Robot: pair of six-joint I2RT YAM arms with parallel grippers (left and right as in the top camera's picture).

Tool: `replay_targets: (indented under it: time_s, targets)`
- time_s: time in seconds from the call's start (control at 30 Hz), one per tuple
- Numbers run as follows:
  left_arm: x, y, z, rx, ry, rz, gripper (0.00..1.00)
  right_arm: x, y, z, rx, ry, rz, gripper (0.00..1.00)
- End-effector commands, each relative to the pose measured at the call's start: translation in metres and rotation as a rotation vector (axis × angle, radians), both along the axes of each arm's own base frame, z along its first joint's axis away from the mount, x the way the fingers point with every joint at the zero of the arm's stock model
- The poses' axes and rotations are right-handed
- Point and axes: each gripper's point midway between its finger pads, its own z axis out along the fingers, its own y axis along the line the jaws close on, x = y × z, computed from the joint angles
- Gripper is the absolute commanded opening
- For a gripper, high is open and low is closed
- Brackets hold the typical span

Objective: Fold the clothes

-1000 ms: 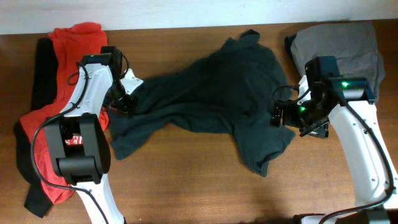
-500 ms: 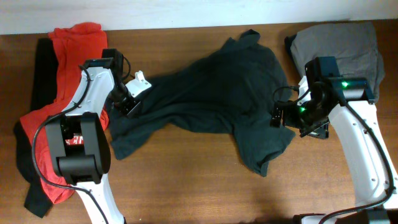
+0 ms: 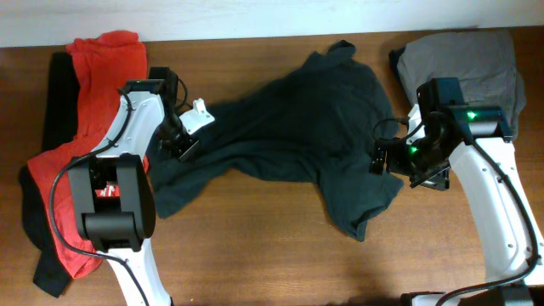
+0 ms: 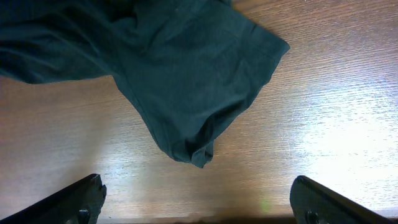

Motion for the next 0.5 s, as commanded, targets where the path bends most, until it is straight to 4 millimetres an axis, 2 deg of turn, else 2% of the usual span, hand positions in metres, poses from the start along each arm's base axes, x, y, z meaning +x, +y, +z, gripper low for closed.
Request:
replay_targets:
  time_s: [0.0, 0.17, 0.33, 0.37, 0.4, 0.43, 0.47]
  targets:
    - [-0.0073, 0.0122, -0.0023, 0.062, 0.026, -0.017, 0.41, -0.0024, -0.0024, 0.0014, -0.013, -0.005, 0.001, 0.99]
    - [-0.0068, 0.0147, -0.0030, 0.075, 0.026, -0.019, 0.46, -0.0022, -0.0023, 0.0014, -0.013, -0.005, 0.001, 0.99]
    - [-0.0038, 0.0140, -0.0079, 0.071, 0.017, -0.023, 0.43, -0.0023, -0.0023, 0.0014, -0.013, -0.005, 0.001, 0.99]
    - [-0.0042, 0.0134, -0.0089, 0.070, 0.021, -0.024, 0.35, -0.0023, -0.0023, 0.0014, -0.013, -0.005, 0.001, 0.99]
    - [-0.0045, 0.0134, -0.0096, 0.070, 0.023, -0.025, 0.14, -0.0023, -0.0023, 0.0014, -0.012, -0.005, 0.001, 0.99]
    - [-0.0045, 0.0134, -0.0096, 0.071, 0.023, -0.024, 0.00, -0.0023, -0.0023, 0.0014, -0.012, -0.005, 0.001, 0.99]
    - [-0.0044, 0.0133, -0.0095, 0.071, 0.023, -0.023, 0.00, -0.0023, -0.0023, 0.0014, -0.012, -0.005, 0.001, 0.99]
